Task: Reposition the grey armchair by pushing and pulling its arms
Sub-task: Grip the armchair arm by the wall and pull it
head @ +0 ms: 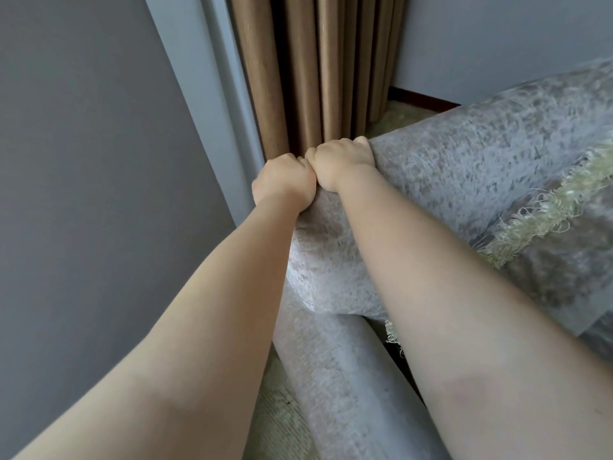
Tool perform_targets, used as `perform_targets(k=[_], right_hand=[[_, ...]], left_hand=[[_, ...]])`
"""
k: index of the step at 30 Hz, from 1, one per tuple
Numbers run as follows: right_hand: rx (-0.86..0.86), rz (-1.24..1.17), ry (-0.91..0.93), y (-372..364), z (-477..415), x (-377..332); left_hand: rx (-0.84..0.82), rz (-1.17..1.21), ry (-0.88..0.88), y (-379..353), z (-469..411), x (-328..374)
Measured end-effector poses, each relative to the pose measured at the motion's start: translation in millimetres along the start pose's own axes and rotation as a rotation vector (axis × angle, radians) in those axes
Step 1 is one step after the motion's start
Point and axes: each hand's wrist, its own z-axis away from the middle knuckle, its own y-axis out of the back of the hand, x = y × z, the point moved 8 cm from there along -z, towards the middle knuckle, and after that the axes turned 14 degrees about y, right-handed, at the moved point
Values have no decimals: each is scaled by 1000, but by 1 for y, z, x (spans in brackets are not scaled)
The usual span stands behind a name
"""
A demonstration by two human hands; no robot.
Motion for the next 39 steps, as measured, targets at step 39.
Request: perform_targets(k=[39], right_hand=[[-50, -45, 97, 4, 48, -62]], left_hand=[[12, -15, 106, 29, 58, -57]])
